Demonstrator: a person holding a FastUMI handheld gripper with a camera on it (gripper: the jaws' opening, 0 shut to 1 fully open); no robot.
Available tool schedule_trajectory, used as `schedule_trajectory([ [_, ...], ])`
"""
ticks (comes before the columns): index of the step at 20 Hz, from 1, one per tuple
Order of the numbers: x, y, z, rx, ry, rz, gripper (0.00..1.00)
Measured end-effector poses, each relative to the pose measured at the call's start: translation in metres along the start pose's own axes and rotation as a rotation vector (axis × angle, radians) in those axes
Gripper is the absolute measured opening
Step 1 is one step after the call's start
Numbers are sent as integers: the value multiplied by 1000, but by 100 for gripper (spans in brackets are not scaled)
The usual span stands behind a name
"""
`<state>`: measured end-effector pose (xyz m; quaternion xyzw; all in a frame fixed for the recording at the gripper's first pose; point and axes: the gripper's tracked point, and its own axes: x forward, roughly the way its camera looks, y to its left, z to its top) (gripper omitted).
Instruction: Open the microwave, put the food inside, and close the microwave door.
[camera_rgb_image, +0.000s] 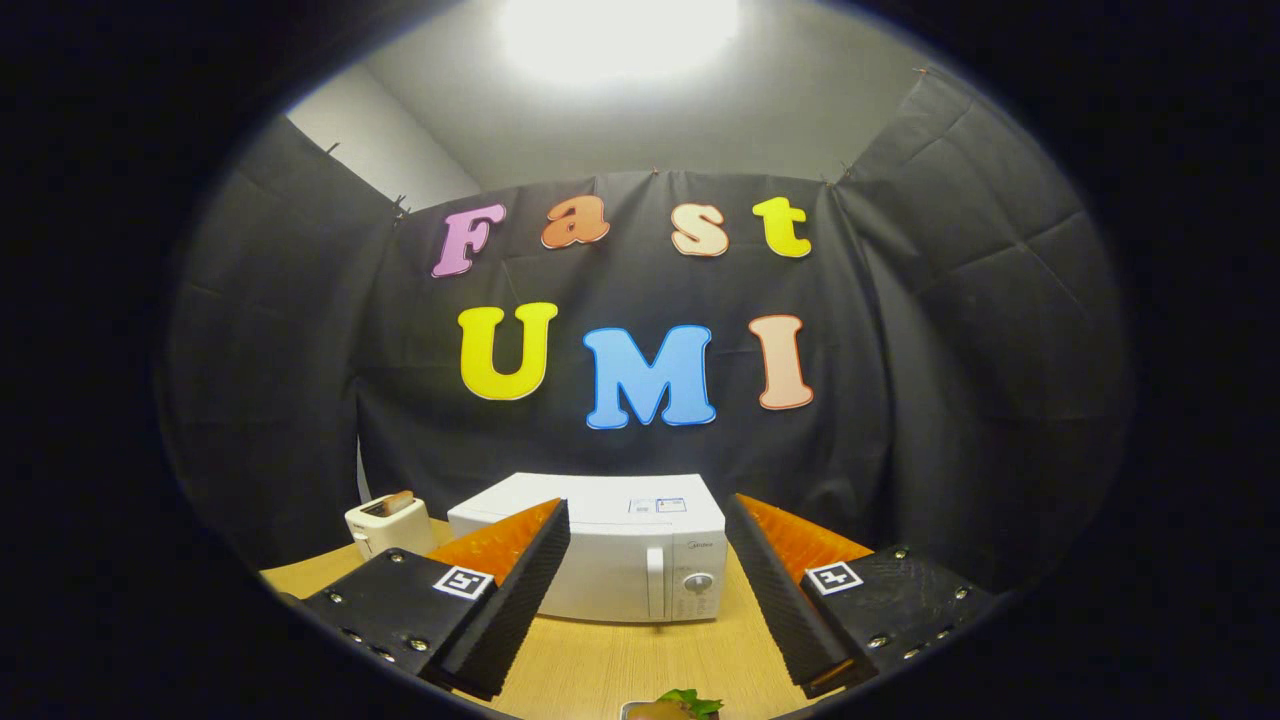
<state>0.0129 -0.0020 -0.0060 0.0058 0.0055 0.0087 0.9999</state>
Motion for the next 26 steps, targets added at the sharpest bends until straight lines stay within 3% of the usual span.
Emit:
schedule_trajectory([
  [11, 16, 1, -19, -14, 32, 14, 98],
  [26, 108, 7, -74, -20, 100, 38, 98],
])
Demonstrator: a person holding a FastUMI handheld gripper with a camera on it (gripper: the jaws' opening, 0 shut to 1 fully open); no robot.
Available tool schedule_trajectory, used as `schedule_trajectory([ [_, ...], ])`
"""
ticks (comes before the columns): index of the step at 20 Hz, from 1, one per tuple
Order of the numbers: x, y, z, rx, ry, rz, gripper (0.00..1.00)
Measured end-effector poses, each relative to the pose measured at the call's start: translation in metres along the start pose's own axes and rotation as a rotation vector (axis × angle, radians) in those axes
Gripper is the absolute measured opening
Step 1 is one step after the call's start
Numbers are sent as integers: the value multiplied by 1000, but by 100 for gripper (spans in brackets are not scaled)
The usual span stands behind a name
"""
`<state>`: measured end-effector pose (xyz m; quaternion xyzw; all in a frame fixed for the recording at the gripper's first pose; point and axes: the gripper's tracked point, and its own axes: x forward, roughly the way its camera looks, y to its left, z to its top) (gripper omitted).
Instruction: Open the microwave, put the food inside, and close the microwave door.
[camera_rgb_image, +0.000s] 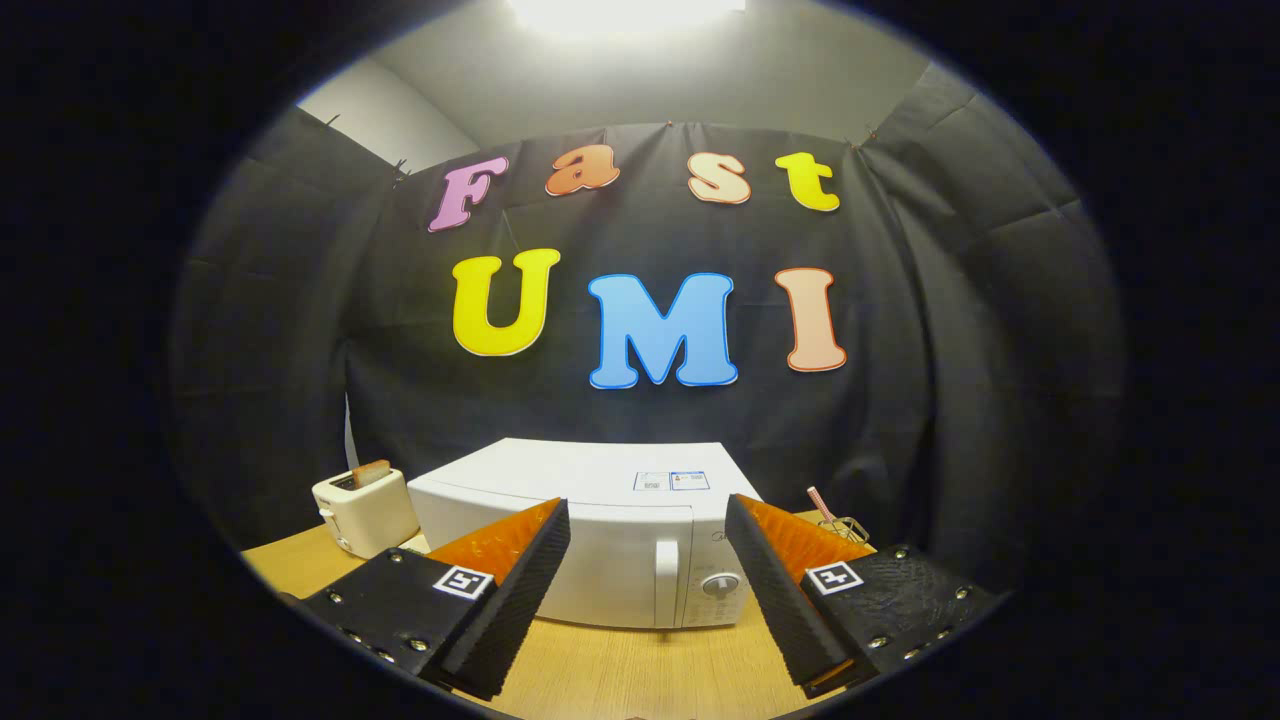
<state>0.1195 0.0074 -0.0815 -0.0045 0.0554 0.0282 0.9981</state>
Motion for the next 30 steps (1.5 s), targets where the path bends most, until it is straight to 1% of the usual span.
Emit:
schedule_trajectory([
  [9, 53, -8, -60, 12, 105, -18, 98],
  [17, 84, -12, -119, -13, 212, -22, 98],
  [20, 94, -15, -141, -27, 245, -26, 95],
  [23, 103, -19, -160, -9, 270, -41, 92],
  [24, 106, -19, -162, 2, 274, -40, 85],
  [25, 108, -20, -165, 6, 273, -45, 84],
  [26, 112, -23, -166, 7, 270, -51, 80],
  [27, 114, -21, -166, 17, 267, -51, 78],
  [28, 117, -21, -167, 28, 271, -49, 78],
  [29, 117, -24, -167, 28, 273, -68, 78],
  [30, 119, -25, -169, 40, 274, -63, 54],
])
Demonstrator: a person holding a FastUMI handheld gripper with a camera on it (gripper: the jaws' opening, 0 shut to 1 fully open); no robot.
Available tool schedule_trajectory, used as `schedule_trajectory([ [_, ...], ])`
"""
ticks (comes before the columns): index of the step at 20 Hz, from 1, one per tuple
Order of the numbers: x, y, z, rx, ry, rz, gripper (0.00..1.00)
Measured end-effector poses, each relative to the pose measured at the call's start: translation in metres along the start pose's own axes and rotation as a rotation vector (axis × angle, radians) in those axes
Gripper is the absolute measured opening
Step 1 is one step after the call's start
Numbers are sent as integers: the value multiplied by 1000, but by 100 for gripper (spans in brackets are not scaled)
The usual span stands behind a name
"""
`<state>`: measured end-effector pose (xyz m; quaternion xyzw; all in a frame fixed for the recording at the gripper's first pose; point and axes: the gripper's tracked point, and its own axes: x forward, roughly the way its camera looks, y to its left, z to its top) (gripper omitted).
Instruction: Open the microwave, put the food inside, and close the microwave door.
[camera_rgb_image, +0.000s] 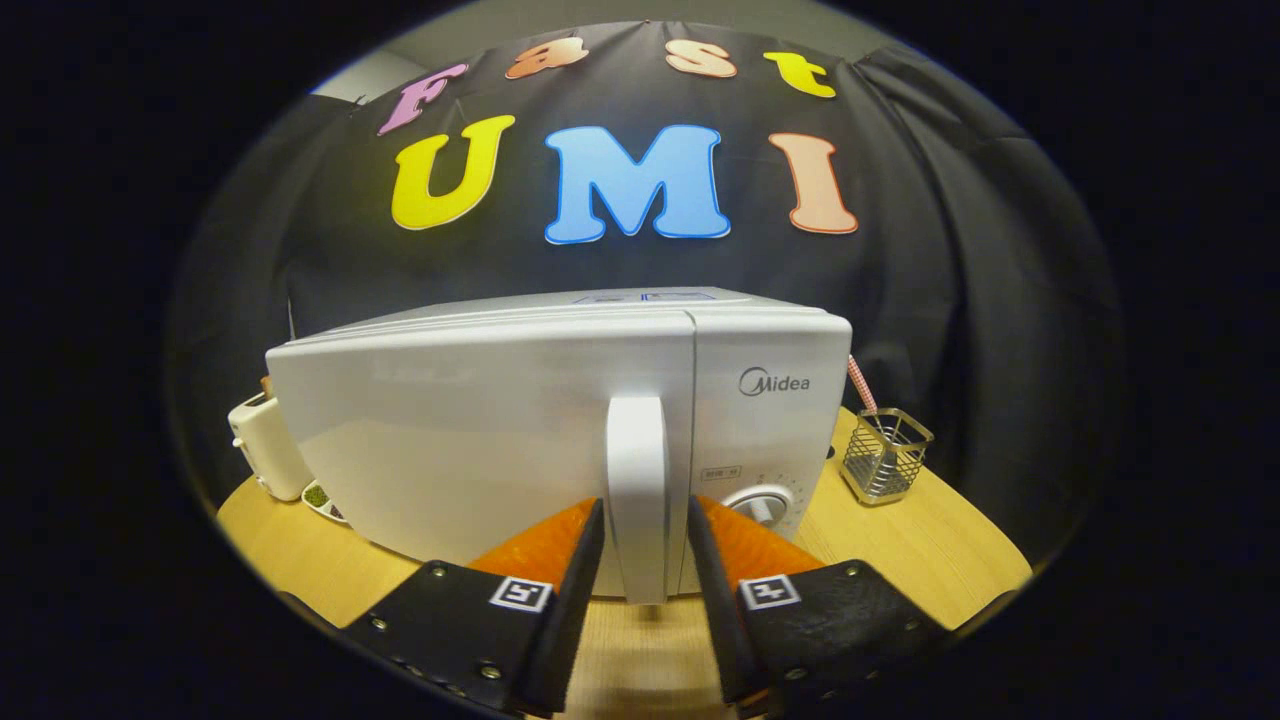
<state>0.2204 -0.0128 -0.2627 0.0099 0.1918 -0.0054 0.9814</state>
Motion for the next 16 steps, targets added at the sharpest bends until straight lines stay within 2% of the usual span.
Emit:
schedule_trajectory([
  [1, 2, 4, -4, 18, 13, 15, 48],
  [3, 2, 7, -4, 36, 21, 10, 47],
  [4, 6, 7, -5, 34, 26, 0, 31],
  [6, 6, 4, -5, 30, 20, -3, 31],
  [7, 4, 4, -5, 25, 19, -5, 23],
  [8, 6, 6, -7, 28, 20, -12, 23],
  [9, 3, 5, -7, 29, 24, -19, 13],
  [16, 1, 5, -7, 33, 41, -43, 13],
])
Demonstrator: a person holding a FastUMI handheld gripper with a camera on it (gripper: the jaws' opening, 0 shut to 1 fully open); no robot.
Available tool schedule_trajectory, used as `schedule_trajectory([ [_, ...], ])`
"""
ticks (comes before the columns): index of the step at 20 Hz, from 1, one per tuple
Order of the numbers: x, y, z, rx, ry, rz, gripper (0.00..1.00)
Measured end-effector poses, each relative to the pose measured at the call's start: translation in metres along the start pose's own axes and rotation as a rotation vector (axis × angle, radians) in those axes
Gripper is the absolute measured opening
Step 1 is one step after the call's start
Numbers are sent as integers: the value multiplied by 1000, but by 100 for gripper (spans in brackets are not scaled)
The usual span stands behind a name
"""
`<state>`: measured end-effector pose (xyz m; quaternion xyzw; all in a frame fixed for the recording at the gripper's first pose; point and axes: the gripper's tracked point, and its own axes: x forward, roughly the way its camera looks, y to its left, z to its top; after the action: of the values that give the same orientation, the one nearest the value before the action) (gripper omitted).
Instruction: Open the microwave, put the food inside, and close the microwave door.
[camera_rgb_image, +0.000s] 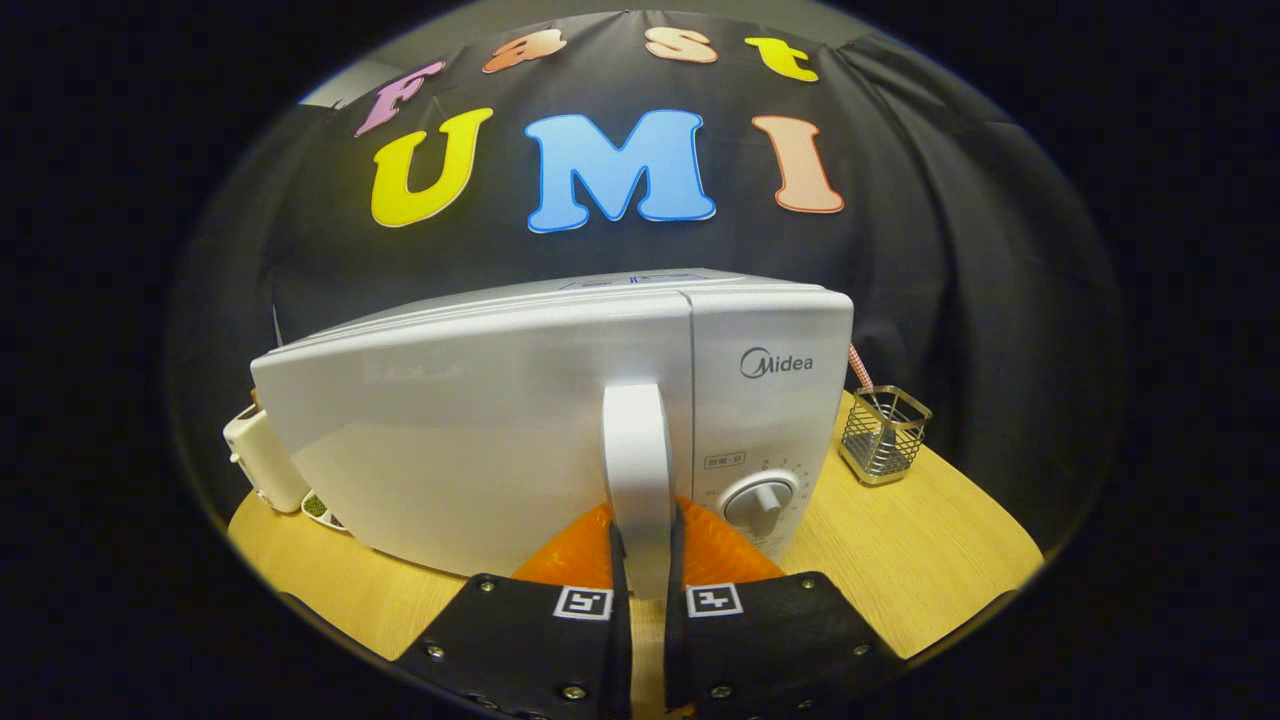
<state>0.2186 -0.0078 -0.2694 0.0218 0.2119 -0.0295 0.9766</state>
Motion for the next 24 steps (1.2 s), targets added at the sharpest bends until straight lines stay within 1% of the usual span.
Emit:
schedule_trajectory([
  [2, 1, -1, 2, -4, -1, -20, 4],
  [5, -2, 0, 2, -41, -6, -23, 4],
  [8, -1, 0, 2, -18, -1, -5, 4],
  [12, -6, 1, 0, -73, 0, -19, 4],
  [15, -39, 5, -10, -139, -37, -14, 4],
  [20, -77, 19, -29, -93, 20, 6, 4],
  [24, -121, 43, -45, -122, 31, 56, 4],
])
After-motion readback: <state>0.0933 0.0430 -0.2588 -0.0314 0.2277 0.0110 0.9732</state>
